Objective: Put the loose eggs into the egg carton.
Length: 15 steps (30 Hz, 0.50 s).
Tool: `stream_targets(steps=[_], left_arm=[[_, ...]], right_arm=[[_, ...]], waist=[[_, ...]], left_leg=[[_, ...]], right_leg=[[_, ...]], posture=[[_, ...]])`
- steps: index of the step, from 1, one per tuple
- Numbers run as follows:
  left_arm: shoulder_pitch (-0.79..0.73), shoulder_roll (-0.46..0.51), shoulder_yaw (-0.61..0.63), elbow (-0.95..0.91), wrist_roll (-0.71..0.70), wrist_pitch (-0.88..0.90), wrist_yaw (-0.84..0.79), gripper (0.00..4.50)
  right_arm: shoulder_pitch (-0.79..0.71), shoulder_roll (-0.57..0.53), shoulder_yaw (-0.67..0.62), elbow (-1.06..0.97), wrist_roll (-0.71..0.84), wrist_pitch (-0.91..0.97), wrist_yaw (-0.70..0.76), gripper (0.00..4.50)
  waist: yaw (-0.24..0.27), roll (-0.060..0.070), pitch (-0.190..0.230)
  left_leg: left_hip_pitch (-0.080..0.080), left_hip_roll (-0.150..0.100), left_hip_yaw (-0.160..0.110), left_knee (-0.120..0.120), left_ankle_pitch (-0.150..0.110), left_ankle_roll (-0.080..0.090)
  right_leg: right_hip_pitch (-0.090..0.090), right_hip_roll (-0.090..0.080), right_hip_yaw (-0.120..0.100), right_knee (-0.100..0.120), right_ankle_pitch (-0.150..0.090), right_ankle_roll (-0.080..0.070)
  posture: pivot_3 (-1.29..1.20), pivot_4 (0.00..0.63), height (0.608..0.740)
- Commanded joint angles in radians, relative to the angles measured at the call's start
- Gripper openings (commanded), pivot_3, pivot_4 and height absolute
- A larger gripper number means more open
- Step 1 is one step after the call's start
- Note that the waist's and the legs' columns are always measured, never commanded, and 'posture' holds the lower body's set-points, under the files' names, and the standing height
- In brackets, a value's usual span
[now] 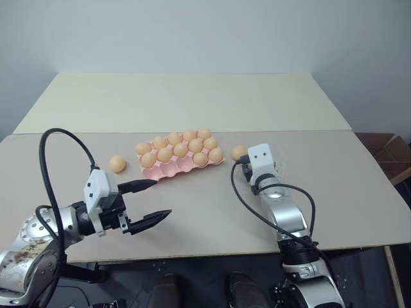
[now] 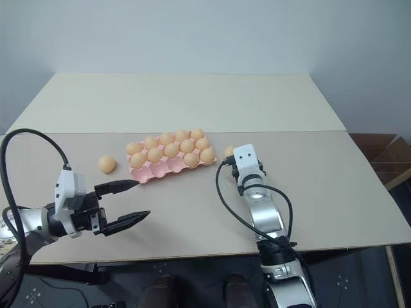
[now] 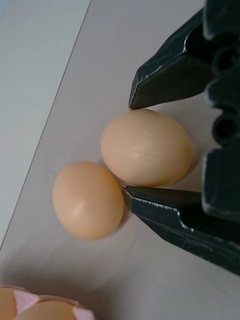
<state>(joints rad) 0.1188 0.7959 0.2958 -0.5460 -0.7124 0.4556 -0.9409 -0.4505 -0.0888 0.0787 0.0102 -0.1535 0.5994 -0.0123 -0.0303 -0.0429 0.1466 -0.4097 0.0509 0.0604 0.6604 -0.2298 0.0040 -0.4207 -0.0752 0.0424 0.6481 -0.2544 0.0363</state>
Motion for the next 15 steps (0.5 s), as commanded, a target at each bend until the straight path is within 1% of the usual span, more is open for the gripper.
stream_targets(steps=[1,4,6,8,10,12,15], left_arm=[[0.018,-0.009,0.05,-0.01,-0.013,-0.02,0.002,4.5],[0.061,-0.014,0.098,-0.011,-0.014,-0.028,-0.007,4.5],[0.083,-0.02,0.123,-0.014,-0.014,-0.039,-0.014,4.5],[0.114,-0.028,0.161,-0.02,-0.029,-0.038,-0.015,4.5],[0.156,-0.036,0.206,-0.021,-0.024,-0.03,0.003,4.5],[0.189,-0.034,0.238,-0.015,-0.011,-0.028,0.006,4.5],[0.232,-0.007,0.281,0.016,0.026,-0.042,-0.022,4.5]], right_arm=[[-0.012,-0.001,-0.022,-0.029,0.005,-0.025,-0.007,1.68],[0.013,-0.018,-0.039,-0.096,0.009,-0.006,0.008,1.35],[0.039,-0.045,-0.037,-0.167,0.007,0.003,0.037,1.28],[0.077,-0.092,-0.024,-0.305,0.018,0.027,0.102,1.25],[0.114,-0.132,-0.01,-0.486,0.111,0.108,0.226,1.24],[0.135,-0.17,0.01,-0.606,0.197,0.183,0.327,1.22],[0.124,-0.19,0.064,-0.681,0.263,0.257,0.388,1.19]], waist=[[-0.002,0.0,0.0],[-0.006,0.0,0.0],[-0.006,0.0,0.0],[-0.006,0.001,0.001],[-0.007,0.001,0.001],[-0.011,0.001,0.001],[-0.015,0.001,0.001]], left_leg=[[0.0,0.0,0.0,0.0,0.0,0.0],[0.0,0.0,0.0,0.0,0.0,0.0],[-0.001,0.0,0.0,0.0,0.0,0.0],[-0.001,0.0,0.0,0.0,0.0,0.0],[-0.001,0.0,0.0,0.0,0.0,0.0],[0.0,0.001,0.0,0.0,0.0,0.0],[0.002,0.002,0.0,0.0,0.0,0.0]], right_leg=[[0.0,0.0,0.0,0.0,0.0,0.0],[0.0,0.0,0.0,0.0,0.0,0.0],[-0.001,0.0,0.0,0.0,0.0,0.0],[-0.001,0.0,0.0,0.0,0.0,0.0],[0.0,0.0,0.0,0.0,0.0,0.0],[0.0,0.0,0.0,0.0,0.0,0.0],[0.001,0.001,0.0,0.0,0.0,0.0]], posture=[[0.0,0.15,0.74],[0.0,0.15,0.74],[0.0,0.15,0.74],[0.0,0.15,0.74],[0.0,0.15,0.74],[0.0,0.15,0.74],[0.0,0.15,0.74]])
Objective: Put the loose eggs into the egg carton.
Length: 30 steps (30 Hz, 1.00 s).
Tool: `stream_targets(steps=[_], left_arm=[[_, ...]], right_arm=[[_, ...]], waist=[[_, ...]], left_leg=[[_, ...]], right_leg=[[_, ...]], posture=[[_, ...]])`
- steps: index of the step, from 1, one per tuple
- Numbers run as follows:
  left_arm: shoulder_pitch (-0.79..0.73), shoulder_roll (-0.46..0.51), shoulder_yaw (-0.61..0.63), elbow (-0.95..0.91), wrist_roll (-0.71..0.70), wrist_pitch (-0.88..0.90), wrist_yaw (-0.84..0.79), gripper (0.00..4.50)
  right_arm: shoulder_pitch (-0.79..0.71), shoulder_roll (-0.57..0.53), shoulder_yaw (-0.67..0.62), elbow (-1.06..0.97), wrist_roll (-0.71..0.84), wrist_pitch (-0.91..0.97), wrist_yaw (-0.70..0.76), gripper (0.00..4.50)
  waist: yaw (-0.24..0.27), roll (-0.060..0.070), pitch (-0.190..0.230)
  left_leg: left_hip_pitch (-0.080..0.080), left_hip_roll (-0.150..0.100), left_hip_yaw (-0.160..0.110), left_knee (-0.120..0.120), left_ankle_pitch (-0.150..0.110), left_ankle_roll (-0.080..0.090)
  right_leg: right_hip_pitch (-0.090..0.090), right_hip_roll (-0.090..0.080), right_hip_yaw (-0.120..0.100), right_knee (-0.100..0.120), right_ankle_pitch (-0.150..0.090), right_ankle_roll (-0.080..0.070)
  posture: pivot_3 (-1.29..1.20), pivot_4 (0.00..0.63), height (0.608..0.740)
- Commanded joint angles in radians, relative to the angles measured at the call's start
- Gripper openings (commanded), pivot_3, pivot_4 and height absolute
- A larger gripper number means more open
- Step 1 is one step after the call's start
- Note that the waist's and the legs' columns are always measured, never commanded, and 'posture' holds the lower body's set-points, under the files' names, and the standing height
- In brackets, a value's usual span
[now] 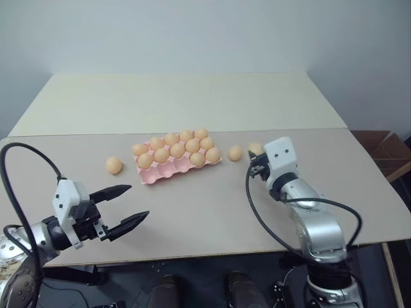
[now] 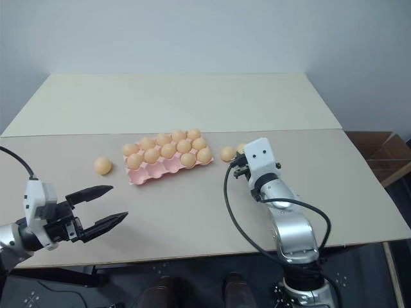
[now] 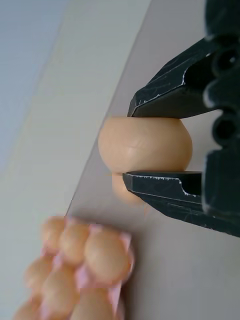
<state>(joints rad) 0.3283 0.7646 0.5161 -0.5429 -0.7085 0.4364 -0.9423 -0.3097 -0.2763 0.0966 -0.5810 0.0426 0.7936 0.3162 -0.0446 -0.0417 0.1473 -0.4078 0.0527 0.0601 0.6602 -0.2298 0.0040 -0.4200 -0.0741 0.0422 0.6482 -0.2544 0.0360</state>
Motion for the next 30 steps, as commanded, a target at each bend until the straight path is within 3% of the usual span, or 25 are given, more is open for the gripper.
stream_targets(steps=[1,14,30], left_arm=[[0.028,0.031,0.072,0.023,0.026,-0.026,-0.028,4.5],[0.054,0.054,0.122,0.121,0.061,-0.085,-0.12,4.5],[-0.038,0.053,0.037,0.097,0.059,-0.069,-0.093,4.5]], right_arm=[[-0.029,0.006,0.062,-0.087,0.069,0.07,0.054,1.18],[-0.24,0.117,0.309,0.244,-0.05,-0.112,0.018,1.17],[-0.381,0.214,0.362,0.621,-0.155,-0.341,0.034,1.16]], waist=[[0.0,0.0,0.0],[0.002,0.0,0.0],[0.0,0.0,0.0]], left_leg=[[0.001,0.0,0.0,0.0,0.0,0.0],[-0.002,-0.001,0.001,0.0,0.0,0.0],[-0.002,-0.001,0.001,0.0,0.0,0.0]], right_leg=[[0.001,0.0,0.0,0.0,0.0,0.0],[-0.002,-0.001,-0.001,0.0,0.0,-0.001],[-0.002,-0.001,-0.001,0.001,0.0,-0.001]], posture=[[0.0,0.15,0.74],[0.0,0.15,0.74],[0.0,0.15,0.74]])
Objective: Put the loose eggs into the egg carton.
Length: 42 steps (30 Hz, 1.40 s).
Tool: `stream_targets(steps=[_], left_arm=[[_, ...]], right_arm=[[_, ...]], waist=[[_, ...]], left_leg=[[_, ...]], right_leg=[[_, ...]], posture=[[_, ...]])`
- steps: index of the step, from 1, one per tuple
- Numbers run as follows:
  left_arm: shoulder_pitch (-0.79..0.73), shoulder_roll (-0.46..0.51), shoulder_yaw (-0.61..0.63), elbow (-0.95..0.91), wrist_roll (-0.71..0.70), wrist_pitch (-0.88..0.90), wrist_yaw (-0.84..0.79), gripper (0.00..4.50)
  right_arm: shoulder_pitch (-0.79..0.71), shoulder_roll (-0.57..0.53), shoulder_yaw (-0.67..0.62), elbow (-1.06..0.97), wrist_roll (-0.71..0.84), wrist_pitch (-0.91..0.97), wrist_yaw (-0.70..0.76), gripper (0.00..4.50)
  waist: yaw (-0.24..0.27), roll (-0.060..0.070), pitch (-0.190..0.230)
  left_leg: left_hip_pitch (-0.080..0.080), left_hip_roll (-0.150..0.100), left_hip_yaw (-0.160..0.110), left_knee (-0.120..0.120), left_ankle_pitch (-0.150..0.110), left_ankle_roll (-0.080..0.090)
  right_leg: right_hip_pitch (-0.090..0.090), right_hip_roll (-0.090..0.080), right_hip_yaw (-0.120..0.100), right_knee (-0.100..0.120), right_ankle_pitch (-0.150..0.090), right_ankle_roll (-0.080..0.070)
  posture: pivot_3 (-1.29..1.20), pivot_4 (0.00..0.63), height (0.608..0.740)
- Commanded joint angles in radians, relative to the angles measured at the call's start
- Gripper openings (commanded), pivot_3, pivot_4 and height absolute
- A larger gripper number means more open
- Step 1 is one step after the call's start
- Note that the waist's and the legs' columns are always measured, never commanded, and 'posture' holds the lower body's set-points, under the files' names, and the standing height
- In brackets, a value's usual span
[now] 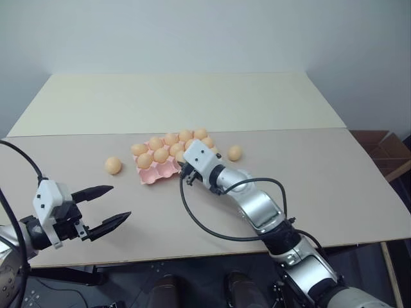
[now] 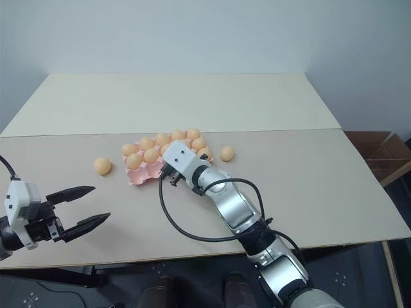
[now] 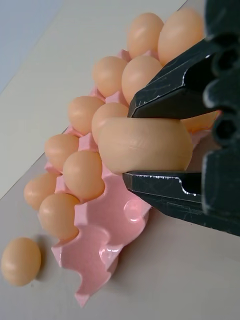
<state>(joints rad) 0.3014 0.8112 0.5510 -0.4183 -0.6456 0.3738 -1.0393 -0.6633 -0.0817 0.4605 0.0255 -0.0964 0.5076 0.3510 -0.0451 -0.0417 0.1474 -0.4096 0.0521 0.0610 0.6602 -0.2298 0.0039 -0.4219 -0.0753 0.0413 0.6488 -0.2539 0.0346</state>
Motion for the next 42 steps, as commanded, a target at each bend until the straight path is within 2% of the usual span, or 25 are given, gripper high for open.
stream_targets(steps=[1,8,14,23,30,34,38,42], left_arm=[[-0.012,0.006,0.0,-0.03,-0.004,-0.006,0.005,4.5],[-0.021,0.006,-0.009,-0.047,-0.009,0.001,0.015,4.5],[-0.042,0.009,-0.024,-0.047,-0.011,0.006,0.023,4.5],[-0.049,-0.01,-0.03,-0.06,-0.024,0.014,0.044,4.5],[-0.049,-0.152,-0.026,-0.087,-0.033,-0.041,0.148,4.5],[-0.012,-0.19,-0.036,-0.114,-0.073,-0.039,0.129,4.5],[0.001,-0.141,-0.078,-0.131,-0.083,-0.03,0.051,4.5],[-0.029,-0.131,-0.108,-0.132,-0.09,-0.032,0.056,4.5]], right_arm=[[-0.03,0.025,-0.001,0.025,-0.019,-0.063,0.002,1.16],[-0.048,0.054,-0.013,0.097,-0.049,-0.098,-0.002,1.16],[-0.046,0.067,-0.039,0.08,-0.032,-0.075,0.02,3.18],[0.011,0.086,-0.184,-0.175,0.071,0.032,0.021,3.18],[0.264,-0.019,-0.29,-0.503,0.154,0.033,0.038,3.18],[0.48,-0.062,-0.314,-0.607,0.188,-0.088,0.049,3.18],[0.644,-0.115,-0.321,-0.644,0.214,-0.222,0.101,3.18],[0.806,-0.099,-0.346,-0.608,0.231,-0.422,0.086,3.18]], waist=[[0.0,0.0,0.0],[0.0,0.0,0.0],[0.0,0.0,0.0],[0.001,0.0,0.0],[0.007,0.0,0.0],[0.006,-0.001,0.0],[0.002,0.0,0.0],[0.005,0.0,0.0]], left_leg=[[0.0,0.0,0.0,0.0,0.0,0.0],[0.0,0.0,0.0,0.0,0.0,0.0],[0.0,0.0,0.0,0.0,0.0,0.0],[0.0,0.0,-0.001,0.0,0.0,0.0],[0.0,-0.001,-0.001,0.0,0.0,0.0],[0.0,0.0,-0.001,0.0,0.0,0.0],[0.001,0.0,0.0,0.0,0.0,0.0],[0.004,0.0,0.0,0.0,0.0,0.0]], right_leg=[[0.0,0.0,0.0,0.0,0.0,0.0],[0.0,0.0,0.0,0.0,0.0,0.0],[0.0,0.0,0.0,0.0,0.0,0.0],[0.0,0.0,0.0,0.0,0.0,0.0],[0.001,-0.002,-0.001,0.0,0.001,0.001],[0.001,-0.001,0.0,0.0,0.001,0.001],[0.002,0.0,0.001,0.0,0.001,0.001],[0.004,0.0,0.001,-0.001,0.0,0.001]], posture=[[0.0,0.15,0.74],[0.0,0.15,0.74],[0.0,0.15,0.74],[0.0,0.15,0.74],[0.0,0.15,0.74],[0.0,0.15,0.74],[0.0,0.15,0.74],[0.0,0.15,0.74]])
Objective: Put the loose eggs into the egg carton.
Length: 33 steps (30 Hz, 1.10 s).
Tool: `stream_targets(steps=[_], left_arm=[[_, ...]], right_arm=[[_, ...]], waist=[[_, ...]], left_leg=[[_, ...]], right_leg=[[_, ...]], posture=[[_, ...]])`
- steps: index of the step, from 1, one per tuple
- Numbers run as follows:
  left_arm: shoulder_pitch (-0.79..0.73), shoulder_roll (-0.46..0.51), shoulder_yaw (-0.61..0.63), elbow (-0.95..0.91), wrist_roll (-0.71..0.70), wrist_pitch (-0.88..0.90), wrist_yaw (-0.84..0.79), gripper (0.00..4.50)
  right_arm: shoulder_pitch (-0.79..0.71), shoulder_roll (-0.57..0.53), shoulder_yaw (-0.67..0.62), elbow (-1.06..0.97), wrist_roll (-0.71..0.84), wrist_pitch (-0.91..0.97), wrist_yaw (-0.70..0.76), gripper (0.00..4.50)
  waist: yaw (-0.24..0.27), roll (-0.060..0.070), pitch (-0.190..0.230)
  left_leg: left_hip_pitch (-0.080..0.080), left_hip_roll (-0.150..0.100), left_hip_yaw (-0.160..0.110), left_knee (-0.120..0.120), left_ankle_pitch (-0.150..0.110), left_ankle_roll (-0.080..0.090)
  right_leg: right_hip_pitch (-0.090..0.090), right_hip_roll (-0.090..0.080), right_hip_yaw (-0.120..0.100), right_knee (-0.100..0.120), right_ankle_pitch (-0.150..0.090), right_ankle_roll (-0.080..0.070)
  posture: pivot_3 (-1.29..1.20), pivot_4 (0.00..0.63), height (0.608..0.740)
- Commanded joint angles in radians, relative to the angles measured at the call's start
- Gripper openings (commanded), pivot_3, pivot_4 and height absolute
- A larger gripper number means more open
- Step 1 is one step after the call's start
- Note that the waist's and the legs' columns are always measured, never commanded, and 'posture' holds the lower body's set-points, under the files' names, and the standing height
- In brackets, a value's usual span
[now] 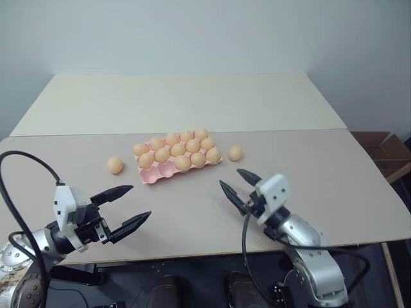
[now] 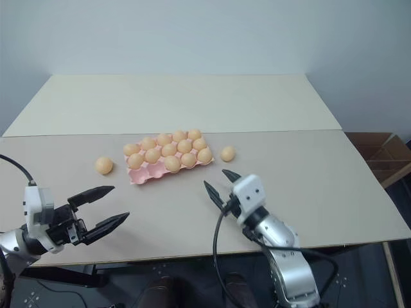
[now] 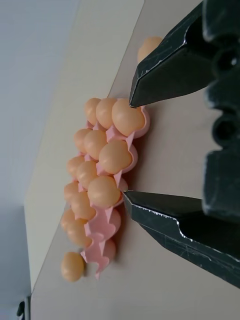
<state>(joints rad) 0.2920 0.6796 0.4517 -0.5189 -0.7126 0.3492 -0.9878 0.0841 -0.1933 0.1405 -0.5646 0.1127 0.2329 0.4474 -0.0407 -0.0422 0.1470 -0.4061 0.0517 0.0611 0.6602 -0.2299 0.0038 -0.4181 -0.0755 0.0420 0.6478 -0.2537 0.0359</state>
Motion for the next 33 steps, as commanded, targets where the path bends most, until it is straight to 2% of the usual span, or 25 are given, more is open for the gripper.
stream_targets(steps=[1,5,9,12,14,18,24,28,31,33], left_arm=[[-0.025,-0.007,-0.015,-0.034,-0.023,-0.01,0.014,4.5],[-0.025,-0.041,-0.018,-0.045,-0.031,-0.005,0.06,4.5],[-0.031,-0.031,-0.035,-0.056,-0.039,0.01,0.065,4.5],[-0.068,0.002,-0.061,-0.04,-0.022,0.017,0.055,4.5],[-0.094,0.056,-0.081,-0.043,-0.024,0.07,0.057,4.5],[-0.14,0.133,-0.128,-0.068,0.019,0.113,0.076,4.5],[-0.196,0.123,-0.204,-0.04,0.091,0.075,0.091,4.5],[-0.206,0.106,-0.233,-0.014,0.1,0.038,0.051,4.5],[-0.209,0.099,-0.229,-0.01,0.099,0.04,0.052,4.5],[-0.209,0.1,-0.224,-0.015,0.099,0.043,0.052,4.5]], right_arm=[[0.098,0.023,-0.032,-0.012,0.016,-0.179,-0.03,3.18],[0.209,0.059,-0.021,-0.012,-0.017,-0.252,-0.104,3.18],[0.227,0.083,-0.018,-0.03,-0.035,-0.236,-0.159,3.18],[0.2,0.087,-0.011,-0.056,-0.082,-0.156,-0.21,3.18],[0.166,0.08,-0.005,-0.095,-0.099,-0.038,-0.23,3.18],[0.102,0.017,0.024,-0.12,-0.153,0.145,-0.214,3.18],[-0.105,0.059,0.048,-0.067,-0.156,0.338,-0.245,3.18],[-0.31,0.106,0.039,0.085,-0.186,0.425,-0.303,3.18],[-0.405,0.129,0.016,0.184,-0.187,0.432,-0.329,3.18],[-0.47,0.143,0.0,0.267,-0.189,0.421,-0.351,3.78]], waist=[[0.001,0.0,0.0],[0.001,0.0,0.0],[0.001,0.0,0.0],[0.004,0.0,0.0],[0.006,0.0,0.0],[0.013,0.0,0.0],[0.012,0.0,0.0],[0.013,0.0,0.0],[0.014,0.0,0.0],[0.016,0.0,0.0]], left_leg=[[0.0,0.0,0.0,0.0,0.0,0.0],[-0.001,0.0,0.0,0.0,0.0,0.0],[0.0,0.001,0.0,0.0,0.0,0.0],[0.0,0.0,0.0,0.0,0.0,0.0],[0.0,0.0,0.0,0.0,0.0,0.0],[-0.001,0.0,0.0,0.0,0.0,0.0],[-0.001,0.0,0.0,0.0,0.0,0.0],[-0.001,0.0,0.0,0.0,0.0,0.0],[-0.003,0.0,0.0,0.0,0.0,0.0],[-0.004,-0.001,0.0,0.0,0.0,0.0]], right_leg=[[0.0,0.0,0.0,0.0,0.0,0.0],[0.0,0.0,0.001,0.0,0.0,0.0],[-0.001,0.0,0.001,0.0,0.0,0.0],[-0.001,0.0,0.001,0.0,0.0,0.0],[-0.001,0.0,0.001,0.0,-0.001,-0.001],[-0.001,0.0,0.001,-0.001,-0.001,0.0],[-0.002,0.001,0.001,0.0,0.0,-0.001],[-0.002,0.001,0.001,0.0,0.0,-0.001],[-0.003,0.001,0.001,0.0,0.0,-0.001],[-0.003,0.0,0.0,0.0,0.0,0.0]], posture=[[0.0,0.15,0.74],[0.0,0.15,0.74],[0.0,0.15,0.74],[0.0,0.15,0.74],[0.0,0.15,0.74],[0.0,0.15,0.74],[0.0,0.15,0.74],[0.0,0.15,0.74],[0.0,0.15,0.74],[0.0,0.15,0.74]])
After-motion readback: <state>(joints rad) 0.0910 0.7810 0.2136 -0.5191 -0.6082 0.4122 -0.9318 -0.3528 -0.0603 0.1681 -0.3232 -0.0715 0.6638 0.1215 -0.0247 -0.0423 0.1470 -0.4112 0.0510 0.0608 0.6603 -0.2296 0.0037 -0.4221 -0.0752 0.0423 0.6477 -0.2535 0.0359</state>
